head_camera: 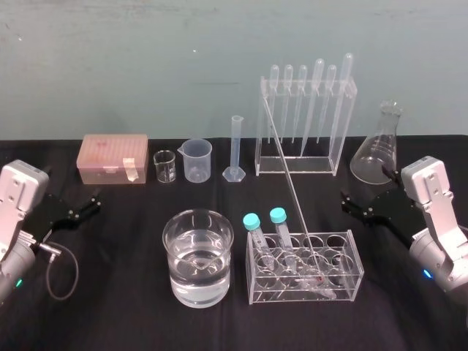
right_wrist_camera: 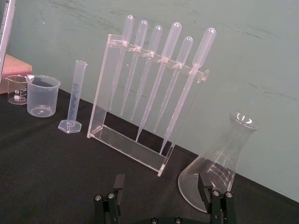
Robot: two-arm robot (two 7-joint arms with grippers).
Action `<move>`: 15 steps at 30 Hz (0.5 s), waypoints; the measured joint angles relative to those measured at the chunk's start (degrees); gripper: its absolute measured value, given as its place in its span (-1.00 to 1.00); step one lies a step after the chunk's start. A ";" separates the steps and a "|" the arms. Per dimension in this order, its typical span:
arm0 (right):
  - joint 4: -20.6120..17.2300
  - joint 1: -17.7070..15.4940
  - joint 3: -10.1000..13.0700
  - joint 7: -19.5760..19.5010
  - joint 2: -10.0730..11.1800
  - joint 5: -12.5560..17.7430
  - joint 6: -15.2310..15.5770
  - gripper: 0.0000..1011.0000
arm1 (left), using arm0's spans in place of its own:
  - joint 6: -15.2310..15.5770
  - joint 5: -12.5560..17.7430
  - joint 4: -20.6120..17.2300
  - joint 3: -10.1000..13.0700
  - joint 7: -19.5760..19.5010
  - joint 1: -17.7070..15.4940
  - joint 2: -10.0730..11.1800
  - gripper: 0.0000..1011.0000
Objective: Hold the thermometer with one hand and immerse one end into the beaker, then reinsert it into the test tube rack.
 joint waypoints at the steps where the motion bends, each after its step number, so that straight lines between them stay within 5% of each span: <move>1: 0.00 0.00 0.00 0.00 0.00 0.00 0.00 0.98 | 0.00 0.00 0.00 0.00 0.00 0.00 0.00 0.99; 15: 0.00 0.00 0.00 0.00 0.00 0.00 0.00 0.98 | 0.00 0.00 0.00 0.00 0.00 0.00 0.00 0.99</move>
